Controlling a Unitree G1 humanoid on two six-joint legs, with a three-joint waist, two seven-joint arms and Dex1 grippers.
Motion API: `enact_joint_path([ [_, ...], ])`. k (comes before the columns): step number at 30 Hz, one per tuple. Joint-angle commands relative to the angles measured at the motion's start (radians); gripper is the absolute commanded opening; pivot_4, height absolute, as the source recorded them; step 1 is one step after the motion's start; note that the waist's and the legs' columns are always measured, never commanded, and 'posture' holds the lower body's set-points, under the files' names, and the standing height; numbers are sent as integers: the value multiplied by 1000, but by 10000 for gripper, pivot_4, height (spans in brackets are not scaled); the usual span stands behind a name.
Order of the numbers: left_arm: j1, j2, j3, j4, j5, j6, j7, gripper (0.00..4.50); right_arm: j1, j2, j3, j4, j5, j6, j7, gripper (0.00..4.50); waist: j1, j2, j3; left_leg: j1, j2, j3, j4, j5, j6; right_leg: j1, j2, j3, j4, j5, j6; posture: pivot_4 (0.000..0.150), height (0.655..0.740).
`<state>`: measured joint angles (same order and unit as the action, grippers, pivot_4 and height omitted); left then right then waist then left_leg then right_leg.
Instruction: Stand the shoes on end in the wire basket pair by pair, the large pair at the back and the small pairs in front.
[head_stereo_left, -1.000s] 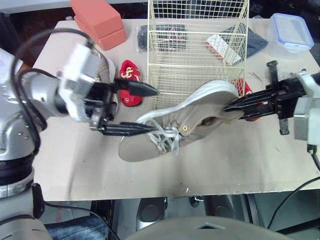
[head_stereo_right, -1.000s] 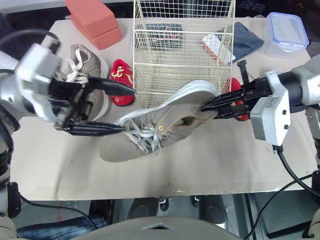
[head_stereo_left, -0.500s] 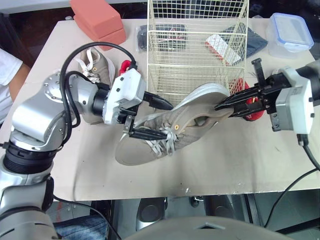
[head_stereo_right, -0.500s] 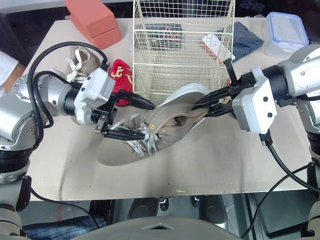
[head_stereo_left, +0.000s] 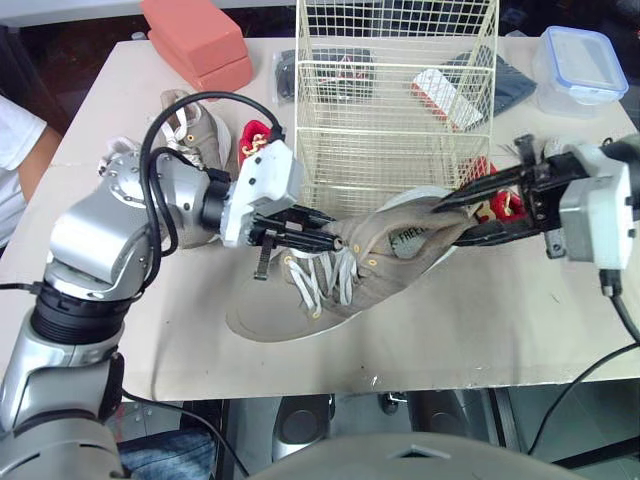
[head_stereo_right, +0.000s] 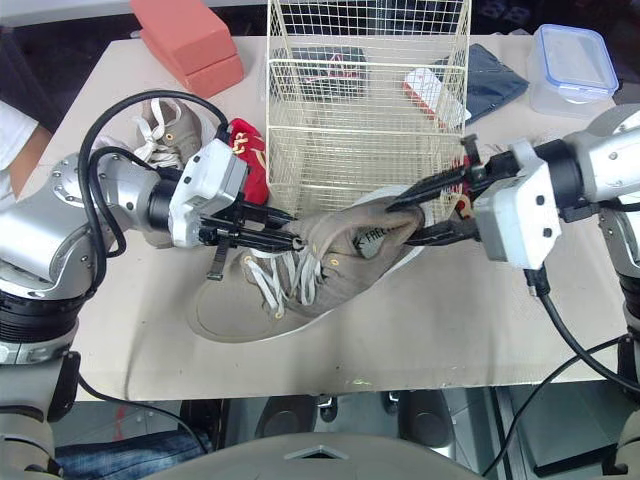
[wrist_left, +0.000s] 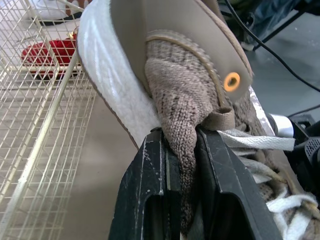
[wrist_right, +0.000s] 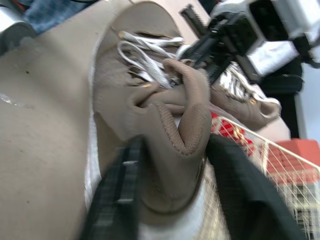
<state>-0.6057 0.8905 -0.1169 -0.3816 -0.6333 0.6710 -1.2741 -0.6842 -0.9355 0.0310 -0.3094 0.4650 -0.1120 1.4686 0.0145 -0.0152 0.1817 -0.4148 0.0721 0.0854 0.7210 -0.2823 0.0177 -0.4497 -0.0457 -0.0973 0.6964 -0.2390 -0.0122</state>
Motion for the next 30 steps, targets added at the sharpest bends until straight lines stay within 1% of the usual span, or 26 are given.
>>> enact_joint_path([
  [1, 34, 3, 111, -51, -82, 2, 9, 1885, 15, -28, -78, -6, 22, 24, -33, 36873, -3, 0, 0, 0, 0, 0, 0, 0, 0, 0, 0, 0, 0, 0, 0, 1500, 6860],
  [2, 44, 0, 135, -54, -96, 10, 28, 1885, 29, -35, -94, -6, 30, 39, -44, 41668, -2, 0, 0, 0, 0, 0, 0, 0, 0, 0, 0, 1, 0, 0, 0, 1500, 6860],
  [3, 51, -6, 158, -58, -112, 19, 51, 1885, 49, -47, -112, -6, 30, 47, -47, 44331, -2, 0, 0, 0, 1, 0, 0, 0, 0, 0, 0, 0, 0, 0, 0, 1500, 6860],
  [7, 62, -55, 245, -65, -166, 30, 152, 1885, 145, -92, -187, 8, 25, 73, -63, 44331, 5, 0, 0, 0, 0, -2, 0, 0, 0, 1, -1, -1, 0, 0, 0, 1500, 6860],
  [9, 63, -99, 284, -77, -202, 37, 224, 1885, 209, -112, -239, 0, 50, 140, -91, 44331, 6, 0, 0, 0, 0, -2, 1, 0, 0, 1, -2, -1, 0, 0, 0, 1500, 6860],
  [10, 63, -122, 300, -86, -214, 35, 260, 1885, 238, -116, -264, -11, 75, 184, -111, 44331, 6, -1, 0, 0, 0, -2, 1, 0, 0, 2, -2, -1, 0, 0, 0, 1500, 6860],
  [12, 60, -177, 322, -100, -224, 33, 355, 1885, 295, -108, -327, -51, 172, 325, -196, 44331, 5, -1, 0, 0, 0, -2, 1, 0, 0, 2, -2, -1, 0, 0, 0, 1500, 6860],
  [14, 57, -228, 329, -111, -199, -2, 427, 1885, 332, -86, -373, -97, 265, 438, -289, 44331, 3, -1, 0, 0, 0, -2, 1, 0, 0, 2, -3, -1, 0, 1, -1, 1500, 6860],
  [15, 49, -264, 328, -110, -177, -30, 473, 1885, 336, -59, -387, -120, 301, 485, -363, 44331, 1, -1, 0, 0, 0, -2, 1, 0, 0, 2, -3, 0, 1, 1, -1, 1500, 6860],
  [17, 36, -327, 314, -113, -138, -71, 548, 1885, 324, -1, -390, -165, 326, 578, -547, 44331, -1, -2, 0, 1, 0, -2, 1, 0, 0, 2, -5, 0, 1, 1, -1, 1500, 6860],
  [21, 48, -413, 242, -123, -33, -159, 615, 1885, 248, 161, -360, -261, 509, 746, -913, 44331, 0, -2, 0, 2, 0, -1, 1, 1, -1, 2, -4, 1, 2, 1, -1, 1500, 6860],
  [22, 51, -437, 221, -117, 1, -185, 635, 1885, 229, 206, -340, -284, 536, 776, -997, 44331, 0, -2, 0, 2, 0, -2, 1, 1, -1, 2, -2, 1, 2, 1, -1, 1500, 6860],
  [26, 66, -506, 143, -81, 139, -296, 691, 1885, 177, 346, -280, -315, 576, 836, -1226, 44331, 2, -3, -1, 0, -1, -2, 0, 1, -1, 1, -1, 0, 1, 1, -1, 1500, 6860],
  [28, 75, -544, 112, -60, 200, -362, 715, 1885, 147, 416, -252, -323, 607, 850, -1319, 44331, 2, -3, -1, -1, -1, -2, 0, 1, -1, 1, -2, 0, 1, 1, -1, 1500, 6860],
  [30, 77, -579, 100, -37, 240, -416, 739, 1885, 133, 452, -233, -331, 629, 865, -1373, 44331, 1, -3, -1, 0, -1, -2, 0, 1, -1, 1, -2, 0, 1, 1, -1, 1500, 6860],
])
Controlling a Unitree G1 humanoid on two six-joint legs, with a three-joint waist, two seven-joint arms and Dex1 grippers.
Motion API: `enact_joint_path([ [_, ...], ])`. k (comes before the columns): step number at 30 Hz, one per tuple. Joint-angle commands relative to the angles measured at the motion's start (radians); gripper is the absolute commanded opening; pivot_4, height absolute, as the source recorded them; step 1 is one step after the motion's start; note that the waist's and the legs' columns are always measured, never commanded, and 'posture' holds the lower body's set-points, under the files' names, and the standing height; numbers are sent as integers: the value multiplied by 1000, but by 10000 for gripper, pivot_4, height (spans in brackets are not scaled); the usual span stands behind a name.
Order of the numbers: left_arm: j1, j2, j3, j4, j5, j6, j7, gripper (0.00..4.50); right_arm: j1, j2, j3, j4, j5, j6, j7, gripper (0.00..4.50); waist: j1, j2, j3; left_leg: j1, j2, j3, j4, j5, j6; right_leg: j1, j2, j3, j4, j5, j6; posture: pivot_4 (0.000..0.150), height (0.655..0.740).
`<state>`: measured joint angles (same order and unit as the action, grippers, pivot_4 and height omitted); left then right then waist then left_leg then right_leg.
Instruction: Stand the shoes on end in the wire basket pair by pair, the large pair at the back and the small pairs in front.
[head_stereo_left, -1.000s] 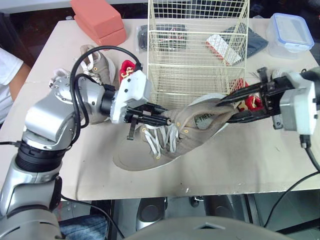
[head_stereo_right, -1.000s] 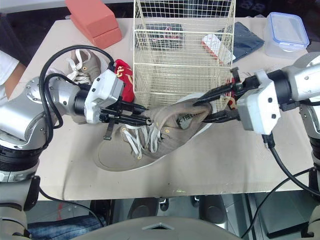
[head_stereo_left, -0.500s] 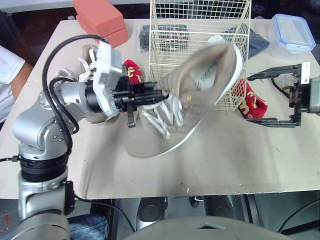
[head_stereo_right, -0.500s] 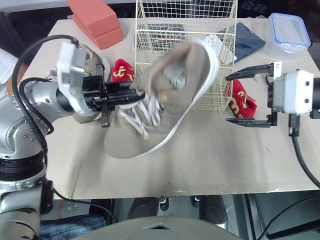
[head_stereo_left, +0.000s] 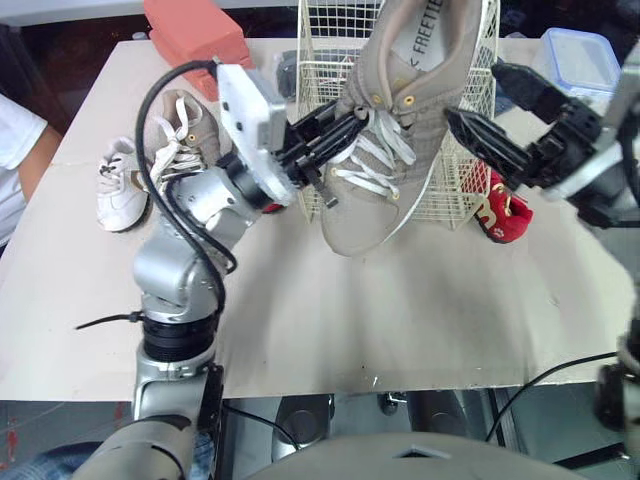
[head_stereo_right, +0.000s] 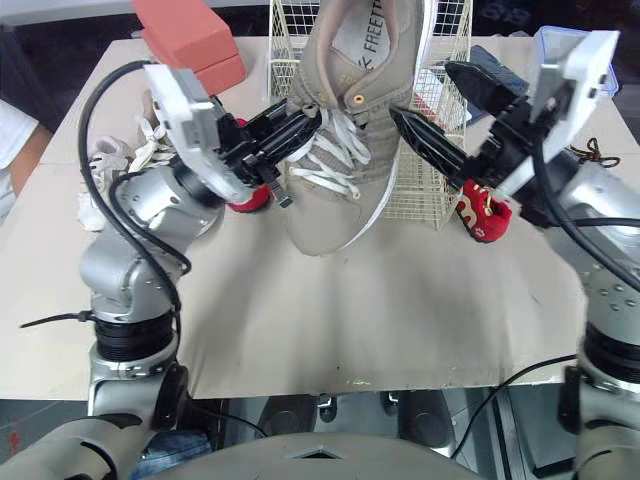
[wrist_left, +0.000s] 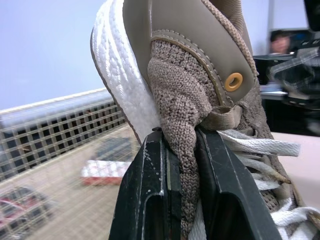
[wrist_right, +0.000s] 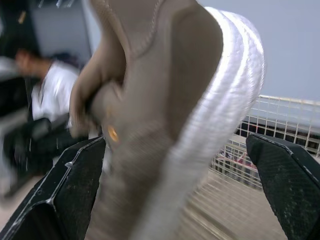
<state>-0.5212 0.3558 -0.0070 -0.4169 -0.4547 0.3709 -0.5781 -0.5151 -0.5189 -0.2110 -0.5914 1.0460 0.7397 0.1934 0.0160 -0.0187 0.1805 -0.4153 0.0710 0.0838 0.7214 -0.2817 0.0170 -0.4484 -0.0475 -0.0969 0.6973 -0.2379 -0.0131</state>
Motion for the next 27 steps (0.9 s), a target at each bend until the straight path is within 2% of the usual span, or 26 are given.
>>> enact_joint_path([
  [1, -4, -54, -16, 4, 74, -134, 43, 1885, -37, 41, 13, -50, 53, 20, -114, 44331, 0, 0, 0, 0, 0, 0, 0, 0, 0, 0, 0, 0, 0, 0, 0, 1500, 6860],
  [3, 3, -67, -23, 8, 86, -154, 38, 1885, -36, 44, 13, -51, 62, 30, -139, 44331, 0, 0, 0, 0, 0, -1, 0, 0, 0, 0, 0, -1, 0, 0, 0, 1500, 6860],
  [4, 7, -72, -24, 9, 88, -160, 37, 1885, -35, 45, 12, -50, 69, 32, -151, 39287, -1, 0, 0, -1, 0, -1, 0, 0, 0, 0, 0, -1, 0, 0, 0, 1500, 6860],
  [7, 23, -79, -27, 12, 76, -176, 20, 1885, -39, 42, 7, -42, 96, 41, -172, 28431, -1, 0, 0, 0, 0, -1, 0, 0, 0, 0, 0, -1, 0, 0, 0, 1500, 6860],
  [11, 28, -85, -24, 11, 60, -186, 5, 1885, -39, 26, -3, -33, 152, 61, -196, 10203, -2, 0, 0, 0, 0, -1, 0, 0, 1, 0, 1, -1, 0, 0, 0, 1500, 6860],
  [14, 30, -91, -29, 7, 53, -190, -4, 1885, -41, 19, -7, -25, 183, 70, -211, 462, -2, 0, 0, 0, 0, -1, 0, 0, 1, 0, 1, -1, 0, 0, 0, 1500, 6860],
  [19, 42, -87, -24, -8, 18, -146, -12, 1885, -53, -11, -5, -24, 213, 75, -203, 462, -2, 0, 0, 0, 0, -1, 0, -1, 1, 0, 1, -1, 0, 0, 0, 1500, 6860],
  [21, 45, -66, -25, -18, -11, -103, -31, 11885, -64, -14, -4, -28, 211, 63, -193, 0, -2, 0, 0, 0, 0, -1, 0, -1, 1, 0, 1, -1, 0, 0, 0, 1500, 6860],
  [22, 46, -57, -25, -24, -25, -89, -40, 14625, -70, -12, -4, -29, 208, 54, -190, 0, -2, 0, 0, -1, 0, -1, 0, -1, 1, 0, 1, -1, 0, 0, 0, 1500, 6860],
  [23, 48, -51, -24, -31, -40, -76, -47, 20023, -75, -8, -4, -30, 204, 44, -186, 0, -2, 0, 0, 0, 0, -1, 0, -1, 1, 0, 1, -1, 0, 0, 0, 1500, 6860],
  [25, 46, -39, -17, -39, -55, -67, -55, 26172, -90, 4, -5, -28, 197, 25, -183, 0, -2, 0, 0, -1, 0, -1, 0, -1, 1, 0, 1, -1, -1, 0, 0, 1500, 6860],
  [27, 41, -26, -6, -42, -54, -72, -54, 34658, -106, 23, -13, -23, 188, -1, -182, 0, -2, 0, 0, -1, 0, -2, 0, -1, 1, 0, 1, -1, -1, 0, 0, 1500, 6860],
])
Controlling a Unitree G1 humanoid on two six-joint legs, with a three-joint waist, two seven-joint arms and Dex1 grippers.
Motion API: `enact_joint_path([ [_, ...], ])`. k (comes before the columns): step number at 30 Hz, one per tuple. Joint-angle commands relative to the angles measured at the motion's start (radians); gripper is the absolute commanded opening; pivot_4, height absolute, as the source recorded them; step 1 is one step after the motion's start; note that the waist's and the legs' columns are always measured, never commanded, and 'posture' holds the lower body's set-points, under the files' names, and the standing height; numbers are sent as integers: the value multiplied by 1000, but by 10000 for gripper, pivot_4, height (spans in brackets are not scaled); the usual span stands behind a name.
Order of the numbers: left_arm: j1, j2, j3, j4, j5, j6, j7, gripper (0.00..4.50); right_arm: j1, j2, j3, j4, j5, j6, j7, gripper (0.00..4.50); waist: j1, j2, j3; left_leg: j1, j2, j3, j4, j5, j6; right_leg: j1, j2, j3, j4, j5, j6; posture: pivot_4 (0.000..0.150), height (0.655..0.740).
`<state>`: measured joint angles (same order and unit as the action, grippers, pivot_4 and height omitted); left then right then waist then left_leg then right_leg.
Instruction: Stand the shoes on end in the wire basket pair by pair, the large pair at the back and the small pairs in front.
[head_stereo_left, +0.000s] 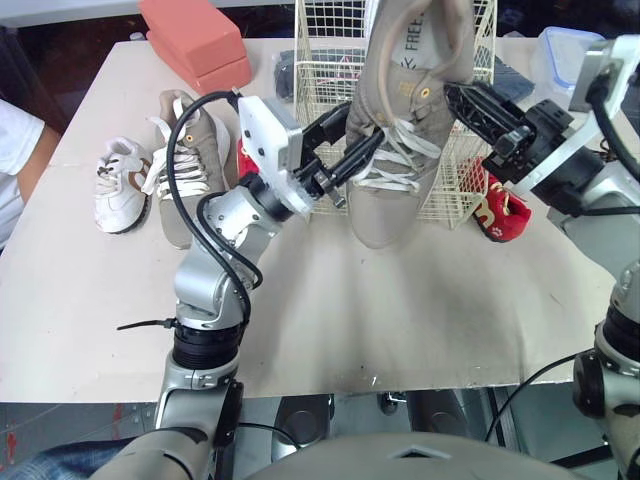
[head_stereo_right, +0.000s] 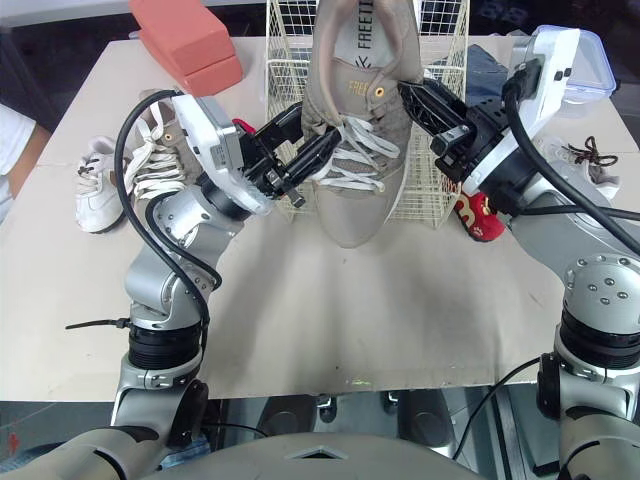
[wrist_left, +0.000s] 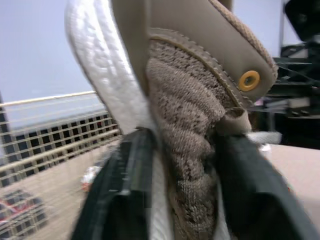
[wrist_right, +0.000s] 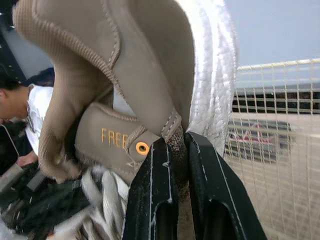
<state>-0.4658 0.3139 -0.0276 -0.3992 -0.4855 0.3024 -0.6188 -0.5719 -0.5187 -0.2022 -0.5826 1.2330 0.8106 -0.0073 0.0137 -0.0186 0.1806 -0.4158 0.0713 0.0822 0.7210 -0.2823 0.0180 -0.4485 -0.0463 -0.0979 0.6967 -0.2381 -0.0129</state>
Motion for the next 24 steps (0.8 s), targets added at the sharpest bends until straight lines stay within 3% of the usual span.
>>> enact_joint_path([
  [1, -18, 22, 21, -59, -19, -7, -10, 39568, -57, 30, -26, -28, -5, -83, 18, 0, 0, 0, 0, 0, 0, 0, 0, 0, 0, 0, 0, 0, 0, 0, 0, 1500, 6860],
  [2, -20, 34, 31, -65, -28, 4, -11, 44011, -66, 37, -34, -21, -12, -97, 18, 0, 0, 0, 0, 0, 0, 0, 0, 0, 0, 0, 0, 0, 0, 0, 0, 1500, 6860],
  [3, -22, 46, 40, -72, -40, 17, -15, 44870, -75, 42, -42, -14, -16, -109, 18, 0, 0, 0, 0, 0, 0, 0, 0, 0, 0, 0, 0, 0, 0, 0, 0, 1500, 6860],
  [8, -36, 114, 107, -90, -128, 98, -19, 44870, -152, 76, -69, 40, -95, -215, 35, 0, 0, 0, 0, 0, 0, 0, 0, 0, 0, 0, 0, 0, 0, 0, 0, 1500, 6860],
  [14, -62, 214, 198, -87, -272, 234, -27, 44870, -244, 92, -81, 191, -346, -458, 159, 0, 0, 0, 0, 0, 0, 0, -1, 0, 0, 0, 0, -1, -1, 0, 0, 1500, 6860],
  [18, -91, 334, 217, -95, -340, 382, -21, 44870, -332, 107, -54, 379, -540, -681, 281, 0, -2, 1, 0, 0, 0, 0, -1, 0, -1, -1, 0, 0, -1, 0, 0, 1500, 6860],
  [24, -152, 368, 302, -95, -507, 489, 45, 44870, -408, 134, -43, 664, -678, -930, 466, 0, -3, 1, 1, 0, 1, 1, -2, 0, -1, -1, 0, 1, -1, 0, 0, 1500, 6860],
])
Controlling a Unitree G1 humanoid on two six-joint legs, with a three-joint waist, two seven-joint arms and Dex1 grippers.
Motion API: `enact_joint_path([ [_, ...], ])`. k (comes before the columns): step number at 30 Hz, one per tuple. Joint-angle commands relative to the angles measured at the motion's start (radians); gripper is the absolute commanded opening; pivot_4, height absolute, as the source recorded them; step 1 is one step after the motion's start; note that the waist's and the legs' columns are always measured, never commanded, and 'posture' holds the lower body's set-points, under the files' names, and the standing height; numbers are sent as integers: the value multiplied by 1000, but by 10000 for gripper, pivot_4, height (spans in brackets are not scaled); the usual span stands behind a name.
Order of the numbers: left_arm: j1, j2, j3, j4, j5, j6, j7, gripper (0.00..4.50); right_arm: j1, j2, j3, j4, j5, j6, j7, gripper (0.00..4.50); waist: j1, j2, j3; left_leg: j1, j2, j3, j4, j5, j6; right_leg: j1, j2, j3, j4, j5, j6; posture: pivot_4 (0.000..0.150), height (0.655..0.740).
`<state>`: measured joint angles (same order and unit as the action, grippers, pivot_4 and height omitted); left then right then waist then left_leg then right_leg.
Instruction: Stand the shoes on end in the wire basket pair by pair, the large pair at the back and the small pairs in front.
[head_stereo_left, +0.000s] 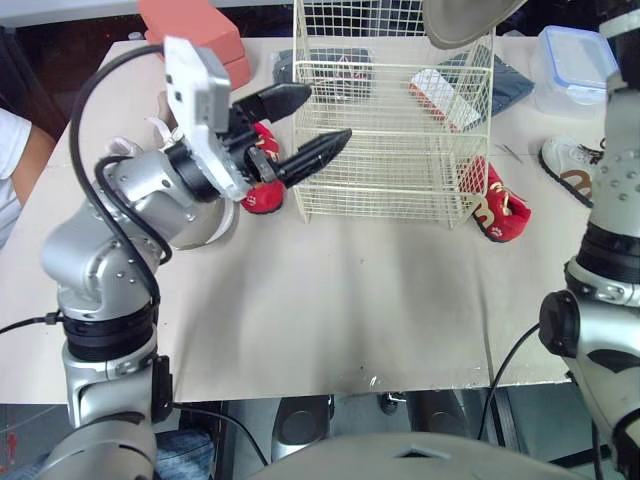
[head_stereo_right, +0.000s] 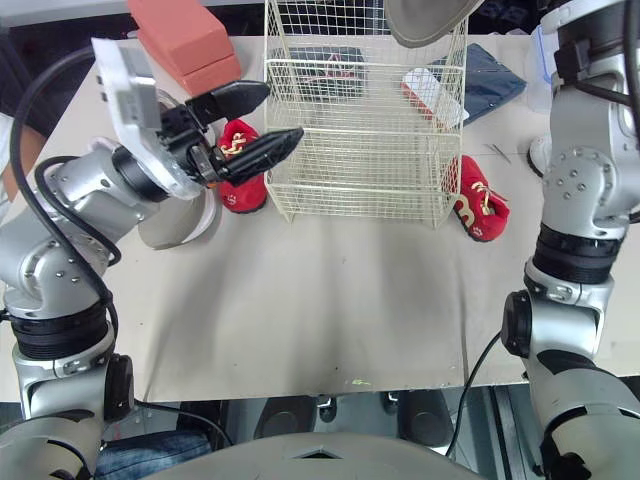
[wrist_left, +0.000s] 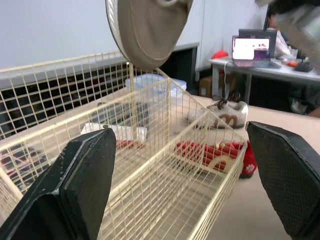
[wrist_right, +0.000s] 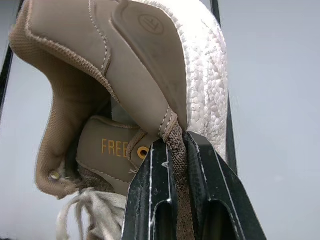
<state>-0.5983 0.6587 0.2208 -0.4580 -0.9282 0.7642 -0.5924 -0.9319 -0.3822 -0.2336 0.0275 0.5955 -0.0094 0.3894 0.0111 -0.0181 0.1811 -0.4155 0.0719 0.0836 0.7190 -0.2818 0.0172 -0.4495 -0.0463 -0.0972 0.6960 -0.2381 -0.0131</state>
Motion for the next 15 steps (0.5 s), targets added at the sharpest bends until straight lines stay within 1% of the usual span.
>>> enact_joint_path([
  [1, -21, 30, 65, -40, -88, 40, 29, 44870, -58, 3, -14, 93, -47, -138, 94, 0, 0, 0, 0, 0, 0, 0, 0, 0, 0, 0, 0, 0, 0, 0, 0, 1500, 6860],
  [4, -20, 56, 95, -51, -136, 68, 54, 44870, -88, 20, -12, 200, -73, -215, 154, 0, -1, 0, 0, 0, 0, 0, 0, 0, 0, 0, 0, 0, 0, 0, 0, 1500, 6860],
  [9, -16, 93, 123, -74, -163, 79, 100, 44870, -139, 66, -1, 331, -116, -294, 193, 0, -1, 1, 1, 0, 0, 0, 0, 0, 0, -1, 0, 0, 1, 0, 0, 1500, 6860],
  [15, 4, 135, 146, -90, -105, 44, 136, 44870, -131, 69, 20, 427, -184, -332, 210, 0, 1, 1, 1, -1, 0, 0, 0, 0, 0, -1, -1, 0, 1, 0, 0, 1500, 6860],
])
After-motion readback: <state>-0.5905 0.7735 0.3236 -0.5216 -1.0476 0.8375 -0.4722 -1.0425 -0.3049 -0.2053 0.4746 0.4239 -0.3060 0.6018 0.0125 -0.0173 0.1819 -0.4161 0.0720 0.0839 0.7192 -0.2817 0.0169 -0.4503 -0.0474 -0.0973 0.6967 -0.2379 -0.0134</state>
